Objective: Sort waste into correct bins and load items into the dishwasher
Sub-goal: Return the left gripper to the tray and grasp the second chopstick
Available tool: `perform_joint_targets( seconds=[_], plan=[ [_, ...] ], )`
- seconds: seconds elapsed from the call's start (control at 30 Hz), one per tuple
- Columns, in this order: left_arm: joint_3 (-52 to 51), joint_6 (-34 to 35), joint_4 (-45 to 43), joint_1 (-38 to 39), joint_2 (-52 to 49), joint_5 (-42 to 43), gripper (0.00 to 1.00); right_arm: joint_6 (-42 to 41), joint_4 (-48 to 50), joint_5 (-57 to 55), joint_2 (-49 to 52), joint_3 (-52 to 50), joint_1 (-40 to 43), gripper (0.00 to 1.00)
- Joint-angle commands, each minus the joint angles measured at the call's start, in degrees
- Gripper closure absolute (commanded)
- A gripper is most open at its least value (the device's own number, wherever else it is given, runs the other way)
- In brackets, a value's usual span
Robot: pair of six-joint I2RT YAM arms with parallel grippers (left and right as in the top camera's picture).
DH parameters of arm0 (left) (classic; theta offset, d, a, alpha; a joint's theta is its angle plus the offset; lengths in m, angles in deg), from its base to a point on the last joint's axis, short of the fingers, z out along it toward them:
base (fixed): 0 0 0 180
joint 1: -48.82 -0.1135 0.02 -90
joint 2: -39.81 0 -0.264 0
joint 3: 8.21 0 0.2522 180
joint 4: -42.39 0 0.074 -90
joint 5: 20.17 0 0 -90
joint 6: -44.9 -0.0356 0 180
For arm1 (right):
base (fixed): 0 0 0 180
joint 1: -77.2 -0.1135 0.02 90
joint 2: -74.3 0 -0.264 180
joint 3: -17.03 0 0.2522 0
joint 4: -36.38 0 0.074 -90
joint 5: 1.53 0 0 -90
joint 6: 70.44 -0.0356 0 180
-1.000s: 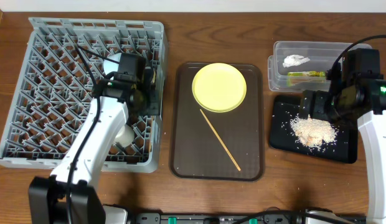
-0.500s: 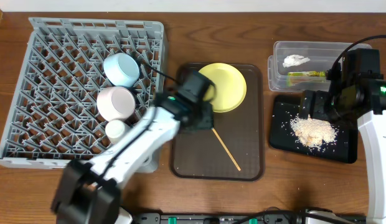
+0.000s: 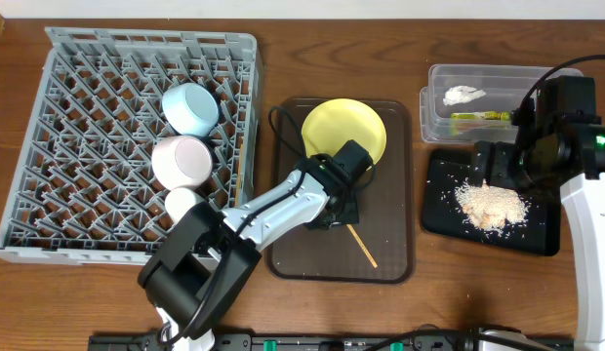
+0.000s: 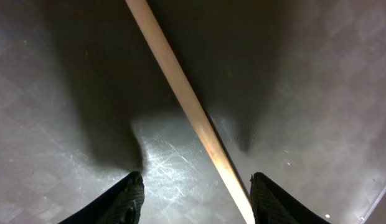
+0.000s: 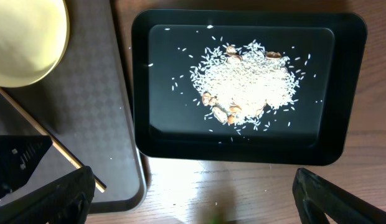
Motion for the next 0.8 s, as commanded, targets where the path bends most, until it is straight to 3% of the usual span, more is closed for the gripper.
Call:
perform_joint_targets(
  seconds=[0.0, 0.3, 0.57, 0.77],
  plan=[
    [0.2, 1.1, -0.1, 0.2, -1.6, -1.8, 0.44, -0.4, -0.1, -0.5, -0.1, 0.7, 0.1, 0.01],
    [0.2, 1.1, 0.5, 1.6, -5.5, -3.3, 0.45, -0.4, -0.1, -0.5, -0.1, 0.7, 0.1, 0.01],
    [0.2, 1.1, 3.7, 1.5, -5.6, -5.3, 0.69, -0.4, -0.1, -0.5, -0.1, 0.7, 0.1, 0.01],
    [0.2, 1.0, 5.4, 1.4, -5.6, -7.8, 0.78, -0.4, -0.1, -0.5, -0.1, 0.7, 0.1, 0.01]
  ],
)
